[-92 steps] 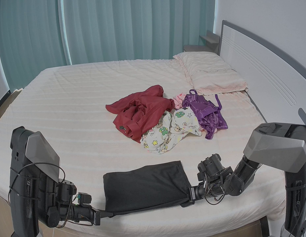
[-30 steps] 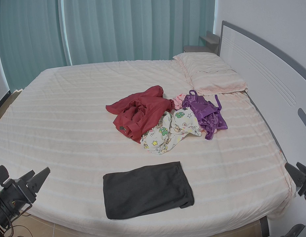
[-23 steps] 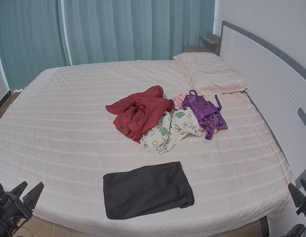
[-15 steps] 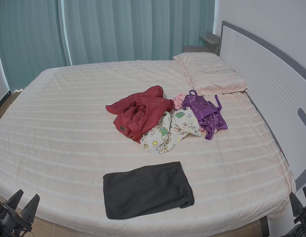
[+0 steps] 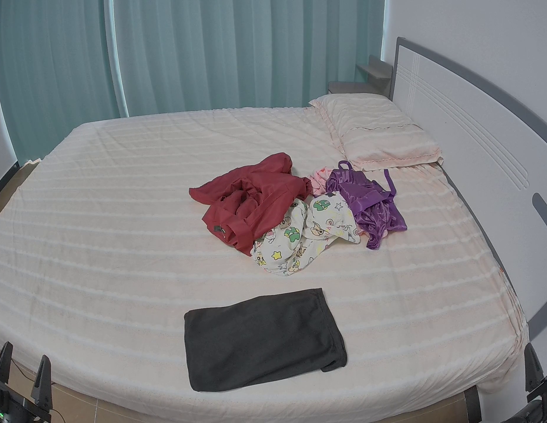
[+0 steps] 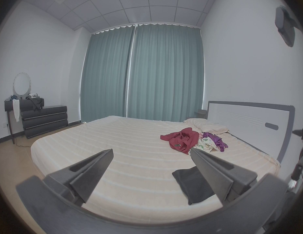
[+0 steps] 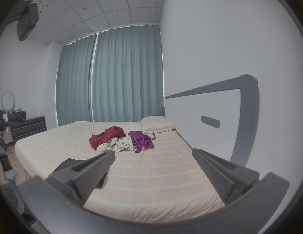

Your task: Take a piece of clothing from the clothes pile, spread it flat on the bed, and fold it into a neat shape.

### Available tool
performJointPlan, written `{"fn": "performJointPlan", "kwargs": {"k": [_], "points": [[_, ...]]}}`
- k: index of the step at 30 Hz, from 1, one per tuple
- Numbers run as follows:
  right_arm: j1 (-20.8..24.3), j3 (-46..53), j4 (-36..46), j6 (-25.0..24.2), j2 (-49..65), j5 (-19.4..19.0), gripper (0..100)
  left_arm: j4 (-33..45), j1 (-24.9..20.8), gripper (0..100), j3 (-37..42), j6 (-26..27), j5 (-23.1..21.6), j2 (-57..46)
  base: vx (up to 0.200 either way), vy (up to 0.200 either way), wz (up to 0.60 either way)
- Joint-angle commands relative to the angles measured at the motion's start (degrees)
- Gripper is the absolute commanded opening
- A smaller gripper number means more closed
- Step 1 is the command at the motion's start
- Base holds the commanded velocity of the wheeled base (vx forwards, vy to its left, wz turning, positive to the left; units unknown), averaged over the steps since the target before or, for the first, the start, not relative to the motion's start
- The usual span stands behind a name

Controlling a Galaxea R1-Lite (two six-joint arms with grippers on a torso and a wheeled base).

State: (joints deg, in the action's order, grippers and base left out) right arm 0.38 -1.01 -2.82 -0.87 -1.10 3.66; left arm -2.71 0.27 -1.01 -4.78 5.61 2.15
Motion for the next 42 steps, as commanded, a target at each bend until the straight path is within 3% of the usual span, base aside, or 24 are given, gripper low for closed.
{"fn": "performJointPlan", "kwargs": {"k": [1, 5, 8, 9, 10, 13, 15, 18, 32, 35, 38, 41, 42], "points": [[-0.2, 0.7, -0.5, 1.3, 1.1, 0.1, 100, 0.3, -0.2, 100, 0.8, 1.4, 0.3, -1.9, 0.000, 0.000, 0.00], [-0.2, 1.0, -1.1, 6.6, 1.1, -2.3, 100, 0.1, -0.2, 100, 0.8, 5.5, 0.6, -1.9, 0.000, 0.000, 0.00], [-0.2, 1.0, -0.9, 4.9, 1.1, -10.0, 100, 0.2, -0.3, 100, 0.8, 4.6, 0.1, -1.9, 0.000, 0.000, 0.00], [-0.2, 1.0, -0.6, 3.6, 1.1, -10.7, 100, 0.2, -0.3, 100, 0.8, 3.9, -0.2, -1.9, 0.000, 0.000, 0.00], [-0.2, 0.7, 0.1, 0.7, 1.1, -10.1, 100, 1.2, -0.3, 100, 0.9, 2.0, -2.4, -1.9, 0.000, 0.000, 0.00], [-0.2, 0.3, 1.8, 0.2, 1.0, -8.0, 100, 3.0, -0.3, 100, 0.7, 2.9, -5.3, -1.9, 0.000, 0.000, 0.00], [-0.2, 0.0, 2.5, 0.3, 1.0, -3.2, 100, 2.8, -0.3, 100, 0.8, 6.4, -5.9, -2.1, 0.000, 0.000, 0.00], [-0.4, 0.0, 2.6, 0.3, 1.1, 2.6, 100, 2.9, -0.3, 100, 0.8, 4.9, -5.9, -1.9, 0.000, 0.000, 0.00], [-0.4, 1.0, -1.2, 2.7, 1.1, 3.5, 100, 2.9, -0.3, 100, 0.8, 4.7, -5.7, -2.0, 0.000, 0.000, 0.00], [-0.2, 0.7, -0.1, 2.6, 1.0, 6.6, 100, 3.0, -0.3, 100, 0.8, 4.5, -5.6, -2.0, 0.000, 0.000, 0.00], [-0.4, -0.2, 2.8, 3.2, 1.0, 9.2, 100, 2.9, -0.3, 100, 0.8, 1.1, -4.0, -2.0, 0.000, 0.000, 0.00], [-0.4, -0.2, 2.9, 3.8, 1.1, 10.0, 100, 2.7, -0.3, 100, 0.7, 1.1, -3.8, -2.0, 0.000, 0.000, 0.00], [-0.4, 0.2, 1.2, 3.4, 1.1, 8.6, 100, 2.8, -0.3, 100, 0.8, 4.8, -4.3, -2.0, 0.000, 0.000, 0.00]]}}
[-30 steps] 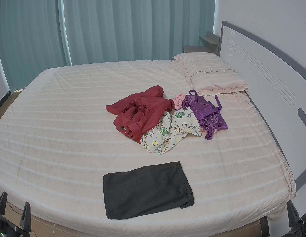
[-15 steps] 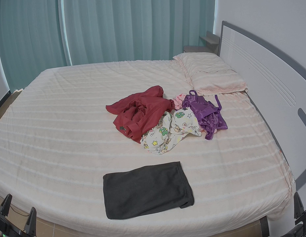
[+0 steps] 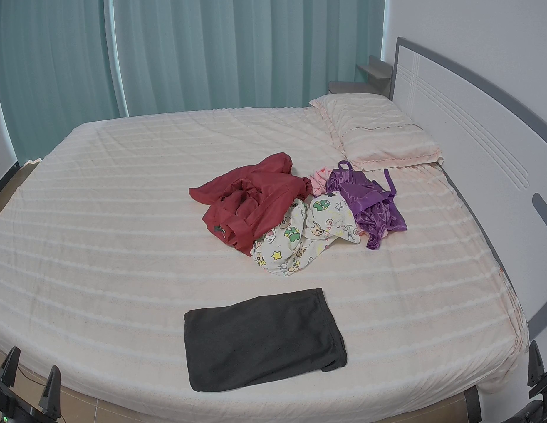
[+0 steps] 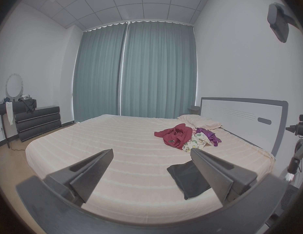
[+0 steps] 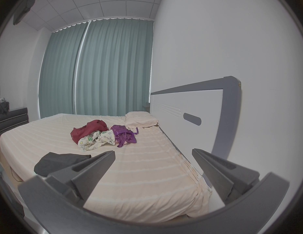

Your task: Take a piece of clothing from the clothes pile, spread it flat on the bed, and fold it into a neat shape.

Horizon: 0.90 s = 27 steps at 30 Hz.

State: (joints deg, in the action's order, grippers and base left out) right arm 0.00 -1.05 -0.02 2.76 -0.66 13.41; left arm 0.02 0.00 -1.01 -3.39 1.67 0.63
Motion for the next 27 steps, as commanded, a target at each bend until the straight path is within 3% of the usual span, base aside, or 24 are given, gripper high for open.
{"fn": "performJointPlan", "kwargs": {"k": [1, 4, 9, 13, 17, 22, 27], "points": [[0.0, 0.3, -2.0, -0.4, 0.7, -1.5, 100, 0.1, 0.0, 100, 0.8, 3.6, -0.4, -0.5, 0.000, 0.000, 0.00], [0.0, 0.7, -2.6, -1.6, 0.7, -3.7, 100, 0.1, 0.0, 100, 0.8, 3.6, -1.0, -0.5, 0.000, 0.000, 0.00], [0.0, 1.0, -4.2, -2.5, 0.7, -3.9, 100, 0.1, 0.0, 100, 0.8, 3.6, -1.0, -0.5, 0.000, 0.000, 0.00], [0.0, 1.0, -3.8, -7.1, 0.7, -3.9, 100, 0.1, 0.0, 100, 0.8, 3.6, -1.0, -0.5, 0.000, 0.000, 0.00], [0.0, 1.0, -4.2, -3.5, 0.7, -5.0, 100, 0.1, 0.0, 100, 0.8, 3.6, -1.0, -0.5, 0.000, 0.000, 0.00], [0.0, 1.0, -4.2, -0.1, 0.7, -10.9, 100, 0.1, 0.0, 100, 0.8, 3.6, -1.0, -0.5, 0.000, 0.000, 0.00], [0.0, 1.0, -3.9, -2.4, 0.7, -13.1, 100, 0.1, 0.0, 100, 0.8, 3.6, -1.0, -0.5, 0.000, 0.000, 0.00]]}}
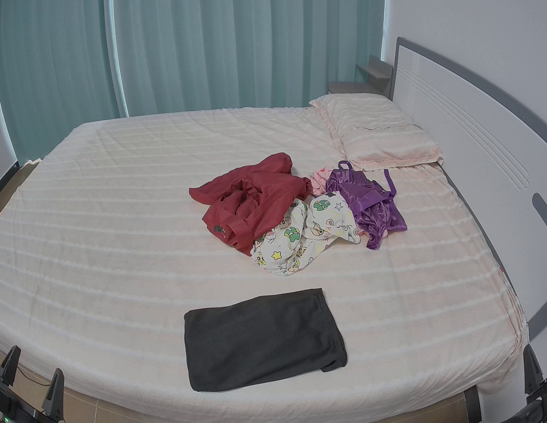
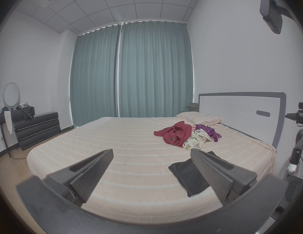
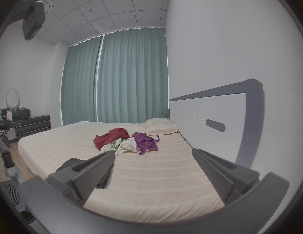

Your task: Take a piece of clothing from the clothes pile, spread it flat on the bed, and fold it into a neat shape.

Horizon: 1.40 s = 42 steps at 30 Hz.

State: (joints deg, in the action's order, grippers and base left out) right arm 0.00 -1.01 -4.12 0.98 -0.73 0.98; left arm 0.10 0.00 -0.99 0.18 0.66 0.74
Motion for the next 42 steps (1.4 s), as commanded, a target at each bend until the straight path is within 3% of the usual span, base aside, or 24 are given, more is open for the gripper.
{"fn": "performJointPlan", "kwargs": {"k": [1, 5, 7, 9, 17, 20, 42], "points": [[0.0, 1.0, 0.3, -0.7, 0.7, -1.2, 100, 0.0, 0.0, 100, 0.8, 0.0, 0.0, -0.6, 0.000, 0.000, 0.00], [0.0, 1.0, 0.3, -0.6, 0.7, -3.8, 100, 0.0, 0.0, 100, 0.8, 0.0, 0.0, -0.6, 0.000, 0.000, 0.00], [0.0, 1.0, 0.3, -2.3, 0.7, -6.8, 100, 0.0, 0.0, 100, 0.8, 0.0, 0.0, -0.6, 0.000, 0.000, 0.00], [0.0, 1.0, 0.8, -4.0, 0.6, -7.0, 100, 0.0, 0.0, 100, 0.8, 0.0, 0.0, -0.6, 0.000, 0.000, 0.00], [0.0, 0.9, 1.0, -3.5, 0.6, -4.8, 100, 0.0, 0.0, 100, 0.8, 0.0, 0.0, -0.6, 0.000, 0.000, 0.00], [0.0, 0.9, 4.5, 0.2, 0.6, 0.3, 100, 0.0, 0.0, 100, 0.8, 0.0, 0.0, -0.6, 0.000, 0.000, 0.00], [0.0, 0.7, 5.2, -1.9, 0.7, -0.9, 100, 0.0, 0.0, 100, 0.8, 0.0, 0.0, -0.6, 0.000, 0.000, 0.00]]}}
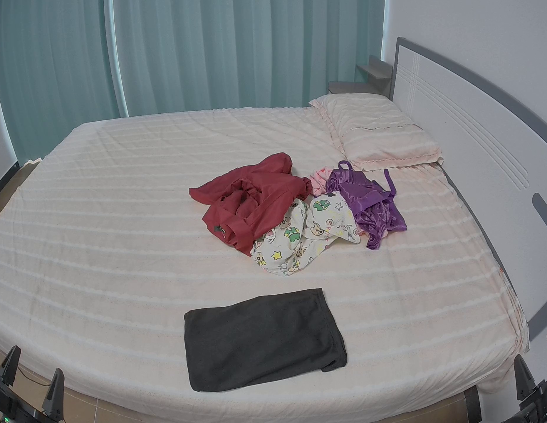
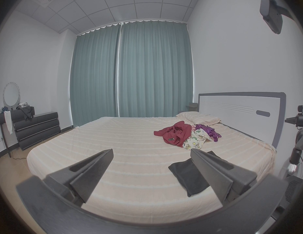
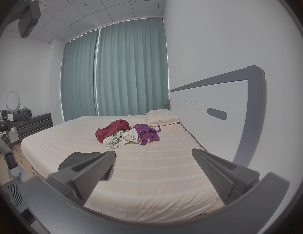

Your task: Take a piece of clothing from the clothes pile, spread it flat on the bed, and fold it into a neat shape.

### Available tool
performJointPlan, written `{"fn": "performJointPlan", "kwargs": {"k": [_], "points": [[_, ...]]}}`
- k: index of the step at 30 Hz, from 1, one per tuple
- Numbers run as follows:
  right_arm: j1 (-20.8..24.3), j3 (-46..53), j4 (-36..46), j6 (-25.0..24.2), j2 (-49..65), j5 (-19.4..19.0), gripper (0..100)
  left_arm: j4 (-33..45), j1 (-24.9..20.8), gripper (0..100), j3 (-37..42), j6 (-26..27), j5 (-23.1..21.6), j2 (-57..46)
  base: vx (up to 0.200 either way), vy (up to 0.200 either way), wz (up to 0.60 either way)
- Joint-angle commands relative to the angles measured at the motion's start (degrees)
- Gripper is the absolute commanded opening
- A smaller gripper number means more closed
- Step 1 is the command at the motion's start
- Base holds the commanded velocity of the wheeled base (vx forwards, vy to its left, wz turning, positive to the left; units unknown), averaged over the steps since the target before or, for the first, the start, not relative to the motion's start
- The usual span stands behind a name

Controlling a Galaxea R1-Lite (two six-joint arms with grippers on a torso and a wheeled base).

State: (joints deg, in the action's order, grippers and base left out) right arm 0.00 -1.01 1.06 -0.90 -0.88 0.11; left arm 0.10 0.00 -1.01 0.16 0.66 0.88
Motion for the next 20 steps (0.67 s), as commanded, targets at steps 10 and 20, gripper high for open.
{"fn": "performJointPlan", "kwargs": {"k": [10, 20], "points": [[0.0, 0.7, 0.0, -0.2, 0.9, 0.0, 100, 0.0, 0.0, 100, 0.8, 0.0, 0.0, -0.6, 0.000, 0.000, 0.00], [0.2, 0.7, 0.0, -0.2, 0.9, 0.0, 100, 0.0, 0.0, 100, 0.8, 0.0, 0.0, -0.7, 0.000, 0.000, 0.00]]}}
